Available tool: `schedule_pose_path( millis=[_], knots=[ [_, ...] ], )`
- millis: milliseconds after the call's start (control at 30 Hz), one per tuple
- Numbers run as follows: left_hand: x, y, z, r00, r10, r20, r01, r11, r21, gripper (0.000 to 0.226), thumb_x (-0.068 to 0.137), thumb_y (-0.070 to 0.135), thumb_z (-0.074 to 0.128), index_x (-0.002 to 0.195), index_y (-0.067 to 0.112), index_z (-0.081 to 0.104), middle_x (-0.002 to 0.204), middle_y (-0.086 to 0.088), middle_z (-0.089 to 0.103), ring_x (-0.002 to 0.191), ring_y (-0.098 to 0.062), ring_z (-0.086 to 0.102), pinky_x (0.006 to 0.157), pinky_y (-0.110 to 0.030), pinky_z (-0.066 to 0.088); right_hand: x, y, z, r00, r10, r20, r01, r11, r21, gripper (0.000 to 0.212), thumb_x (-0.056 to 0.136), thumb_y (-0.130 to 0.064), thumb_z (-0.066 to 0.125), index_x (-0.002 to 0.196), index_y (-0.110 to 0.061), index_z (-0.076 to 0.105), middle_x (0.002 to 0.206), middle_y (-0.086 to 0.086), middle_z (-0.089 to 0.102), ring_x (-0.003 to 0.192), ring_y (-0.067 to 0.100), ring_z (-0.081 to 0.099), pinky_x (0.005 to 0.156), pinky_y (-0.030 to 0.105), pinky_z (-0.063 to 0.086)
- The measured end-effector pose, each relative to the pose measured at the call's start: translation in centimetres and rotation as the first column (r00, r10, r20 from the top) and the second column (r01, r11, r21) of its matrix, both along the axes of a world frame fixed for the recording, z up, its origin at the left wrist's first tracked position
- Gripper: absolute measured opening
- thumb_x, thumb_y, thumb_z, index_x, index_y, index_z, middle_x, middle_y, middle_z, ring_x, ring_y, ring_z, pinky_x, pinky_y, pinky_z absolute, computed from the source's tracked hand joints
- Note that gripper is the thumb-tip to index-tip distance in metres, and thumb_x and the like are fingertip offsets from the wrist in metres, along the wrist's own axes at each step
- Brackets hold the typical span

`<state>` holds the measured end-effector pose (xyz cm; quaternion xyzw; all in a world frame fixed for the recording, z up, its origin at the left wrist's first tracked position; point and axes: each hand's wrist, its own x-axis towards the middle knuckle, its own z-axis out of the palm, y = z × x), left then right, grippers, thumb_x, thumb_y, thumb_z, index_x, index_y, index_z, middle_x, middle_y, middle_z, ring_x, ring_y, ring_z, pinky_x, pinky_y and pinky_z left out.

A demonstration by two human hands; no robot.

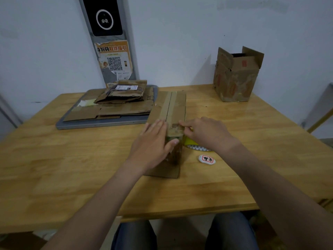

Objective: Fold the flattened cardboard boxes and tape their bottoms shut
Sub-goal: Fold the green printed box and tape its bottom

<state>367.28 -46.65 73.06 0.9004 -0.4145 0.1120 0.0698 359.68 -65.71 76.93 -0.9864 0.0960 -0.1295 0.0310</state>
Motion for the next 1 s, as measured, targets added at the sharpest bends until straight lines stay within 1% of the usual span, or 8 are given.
schedule_pose_path(
  millis=[133,233,433,567,700,767,867,1000],
  knots=[
    [1.9,1.6,-0.2,0.992,0.105,-0.071,-0.105,0.994,0.001,0.097,0.091,0.08,0.002,0.165,0.018,0.008,0.173,-0.001,0.008,0.159,-0.016,0.01,0.125,-0.041,0.015,0.0,-0.2,-0.2,1.0,0.0,0.008,0.0,1.0,0.017,0.041,0.104,-0.045,0.037,0.143,-0.055,0.048,0.1,-0.003,0.064,0.089,0.025,0.06,0.064,0.036,0.036],
    [2.7,2.7,-0.7,0.938,0.177,-0.297,-0.202,0.978,-0.054,0.098,0.091,0.082,0.016,0.165,0.02,-0.001,0.168,-0.007,0.03,0.143,-0.026,0.045,0.105,-0.045,0.048,0.2,-0.3,-0.6,0.999,-0.007,0.033,0.007,1.0,0.0,0.041,0.104,-0.045,0.038,0.142,-0.055,0.049,0.091,-0.005,0.063,0.078,0.022,0.056,0.055,0.033,0.033],
    [2.9,3.1,-1.2,0.856,0.027,-0.516,-0.215,0.927,-0.308,0.103,0.085,0.087,0.024,0.165,0.026,0.005,0.154,0.008,0.047,0.134,-0.016,0.051,0.089,-0.03,0.044,0.7,-0.8,-1.6,0.996,0.025,0.091,-0.026,1.0,0.008,0.042,0.101,-0.042,0.041,0.138,-0.056,0.052,0.096,-0.003,0.069,0.08,0.025,0.058,0.054,0.033,0.03],
    [2.6,2.9,-1.4,0.838,0.042,-0.544,-0.282,0.887,-0.366,0.085,0.094,0.076,0.023,0.157,0.02,0.033,0.139,0.0,0.062,0.107,-0.008,0.055,0.072,-0.021,0.042,0.6,-0.9,-2.0,0.995,0.025,0.102,-0.026,1.0,0.015,0.042,0.101,-0.041,0.041,0.139,-0.055,0.053,0.066,-0.017,0.037,0.071,0.019,0.042,0.052,0.031,0.027],
    [2.9,2.6,0.6,0.87,0.247,-0.428,-0.338,0.929,-0.151,0.115,0.078,0.09,0.003,0.152,0.011,0.044,0.155,-0.012,0.047,0.139,-0.027,0.047,0.105,-0.046,0.044,0.6,-1.2,-1.9,0.993,0.039,0.11,-0.041,0.999,0.012,0.041,0.102,-0.04,0.042,0.138,-0.051,0.056,0.062,-0.019,0.029,0.068,0.018,0.041,0.048,0.027,0.019],
    [2.6,1.8,1.5,0.936,0.235,-0.261,-0.275,0.953,-0.129,0.11,0.084,0.085,0.004,0.161,0.009,0.028,0.169,-0.011,0.024,0.157,-0.028,0.016,0.126,-0.05,0.02,0.4,-1.2,-1.8,0.994,0.044,0.105,-0.044,0.999,0.0,0.04,0.102,-0.042,0.041,0.138,-0.051,0.056,0.063,-0.019,0.029,0.071,0.02,0.045,0.049,0.028,0.019],
    [2.3,-0.6,2.6,0.992,0.009,-0.123,-0.026,0.991,-0.132,0.093,0.093,0.079,0.017,0.164,0.019,0.02,0.172,-0.001,0.015,0.159,-0.017,0.001,0.128,-0.047,0.001,0.2,-1.2,-1.7,0.993,0.061,0.105,-0.058,0.998,-0.03,0.04,0.102,-0.045,0.041,0.138,-0.051,0.056,0.07,-0.01,0.049,0.083,0.026,0.062,0.051,0.032,0.025],
    [2.2,-3.4,3.2,0.986,-0.018,-0.168,0.03,0.997,0.064,0.118,0.073,0.092,0.009,0.164,0.018,0.019,0.173,0.002,0.013,0.16,-0.018,0.0,0.123,-0.068,-0.001,0.4,-1.3,-1.5,0.992,0.076,0.1,-0.071,0.996,-0.056,0.037,0.104,-0.047,0.042,0.14,-0.052,0.054,0.105,0.005,0.071,0.097,0.03,0.066,0.063,0.034,0.035]
  ],
)
